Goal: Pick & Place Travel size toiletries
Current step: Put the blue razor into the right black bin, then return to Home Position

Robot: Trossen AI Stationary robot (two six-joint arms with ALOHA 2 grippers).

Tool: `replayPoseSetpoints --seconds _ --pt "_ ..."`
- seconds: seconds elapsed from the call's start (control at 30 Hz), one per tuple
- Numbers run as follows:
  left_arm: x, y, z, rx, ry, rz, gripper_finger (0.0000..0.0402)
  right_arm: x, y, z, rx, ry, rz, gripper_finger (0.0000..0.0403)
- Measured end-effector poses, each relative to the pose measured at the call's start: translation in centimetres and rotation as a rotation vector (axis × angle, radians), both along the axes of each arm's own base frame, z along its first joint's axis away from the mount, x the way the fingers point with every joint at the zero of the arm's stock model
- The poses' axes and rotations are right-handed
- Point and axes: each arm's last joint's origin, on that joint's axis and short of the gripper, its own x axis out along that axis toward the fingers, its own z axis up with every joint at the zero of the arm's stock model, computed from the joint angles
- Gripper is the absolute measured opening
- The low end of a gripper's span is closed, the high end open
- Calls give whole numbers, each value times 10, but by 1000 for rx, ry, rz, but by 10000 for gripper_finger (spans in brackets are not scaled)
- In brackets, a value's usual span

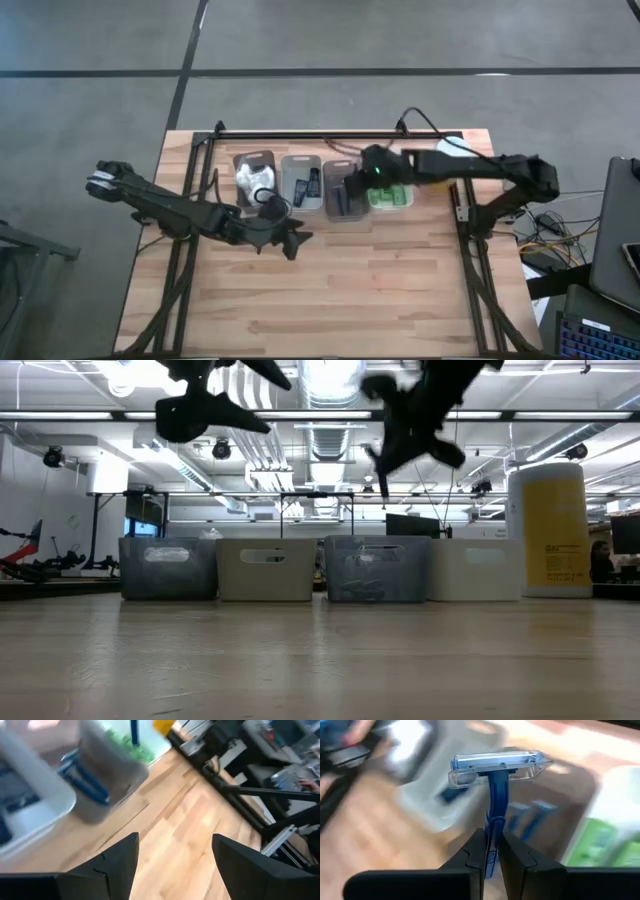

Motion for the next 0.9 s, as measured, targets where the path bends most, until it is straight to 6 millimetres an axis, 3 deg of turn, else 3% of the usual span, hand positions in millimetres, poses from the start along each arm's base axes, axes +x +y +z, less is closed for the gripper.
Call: replayPoseSetpoints --seconds 0.1,0.2,0.37,0.5,0.67,0.9 --pt "-3 0 -4 -58 39 4 255 -4 -32 -24 71 71 -77 39" --pt "-4 -1 -7 -83 75 -20 255 1 -50 -45 183 106 -56 52" --pt "-6 -1 -9 -74 113 -54 255 15 -54 -73 237 151 -50 83" --pt "-9 -1 -10 -70 141 -63 255 19 -54 -82 262 175 -75 120" --pt "-13 1 -5 -57 133 -73 255 21 -38 -54 186 104 -6 172" --pt "-30 8 9 88 143 -153 255 -3 5 27 -135 -67 228 214"
